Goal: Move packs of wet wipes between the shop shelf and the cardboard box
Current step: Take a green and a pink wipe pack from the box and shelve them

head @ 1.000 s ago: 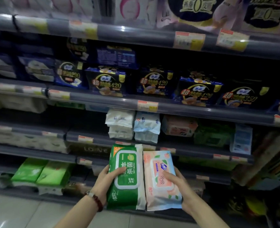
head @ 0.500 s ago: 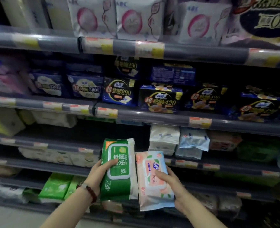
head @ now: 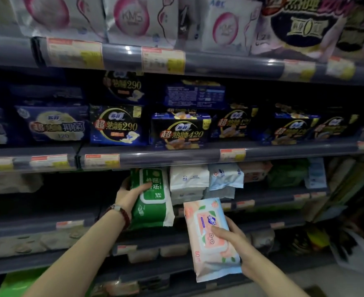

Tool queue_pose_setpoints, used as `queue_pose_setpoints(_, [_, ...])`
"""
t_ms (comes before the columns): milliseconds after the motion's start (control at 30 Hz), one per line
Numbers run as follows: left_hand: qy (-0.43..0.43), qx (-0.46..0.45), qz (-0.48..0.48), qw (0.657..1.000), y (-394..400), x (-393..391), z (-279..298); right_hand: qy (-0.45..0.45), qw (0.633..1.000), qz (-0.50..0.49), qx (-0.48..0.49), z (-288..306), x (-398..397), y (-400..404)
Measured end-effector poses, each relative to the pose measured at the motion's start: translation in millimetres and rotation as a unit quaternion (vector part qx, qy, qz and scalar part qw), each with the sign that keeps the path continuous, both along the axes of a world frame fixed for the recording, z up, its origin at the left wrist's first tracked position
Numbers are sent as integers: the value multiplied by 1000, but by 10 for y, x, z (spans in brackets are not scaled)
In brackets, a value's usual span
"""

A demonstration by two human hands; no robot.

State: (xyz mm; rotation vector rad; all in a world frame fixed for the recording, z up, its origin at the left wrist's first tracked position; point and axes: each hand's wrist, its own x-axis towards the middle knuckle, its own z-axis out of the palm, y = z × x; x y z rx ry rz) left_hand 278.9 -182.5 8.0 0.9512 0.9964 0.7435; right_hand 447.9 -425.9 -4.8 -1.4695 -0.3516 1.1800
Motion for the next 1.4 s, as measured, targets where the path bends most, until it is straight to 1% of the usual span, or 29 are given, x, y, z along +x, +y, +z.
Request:
queue_pose_setpoints(200, [-25,10,25,999,208,183,-68,15,999,-28,-8,-30,0,2])
queue_pose_setpoints(367, [11,-11,20,1000,380,277,-118,10,1000,-11,-23,-25,-63,64])
queue_pose_setpoints(533, [47,13,10,999,606,407,-226,14,999,-19,-29,-19,-62,79])
queue_pose_setpoints(667, [40,24,17,999,751,423,-303,15,999,-26,-41,-50,15,47])
queue_pose_setpoints(767, [37,24,-2,999,806,405,-375,15,998,-30,-50,-95,85,26])
queue_pose_setpoints(833, [59,6,-25,998,841,401,-431,14,998,-31,-53,-109,119,34])
queue_pose_setpoints(933, [119,24,-49,991,790,377,-381,9,998,-30,-48,-132,156,83])
queue_pose_setpoints(1000, [180,57,-46,981,740,363,-363,6,999,-25,-46,-135,176,130])
queue_pose_setpoints(1033, [226,90,-42,969,711,349,-345,3,999,-20,-43,-127,185,154])
queue_pose_setpoints(1100, [329,164,-31,930,623,311,-264,-7,999,-6,-35,-95,206,194])
queue_pose_setpoints(1133, [362,199,-25,910,578,291,-227,-10,999,-2,-32,-82,224,210])
queue_pose_setpoints(1200, [385,261,-7,885,465,276,-171,-13,999,8,-32,-58,278,231])
queue_pose_setpoints(1267, [376,309,19,873,342,276,-172,-10,999,25,-31,-50,352,231])
queue_pose_setpoints(1400, [378,329,34,865,23,258,-218,-4,998,61,-26,-43,498,141])
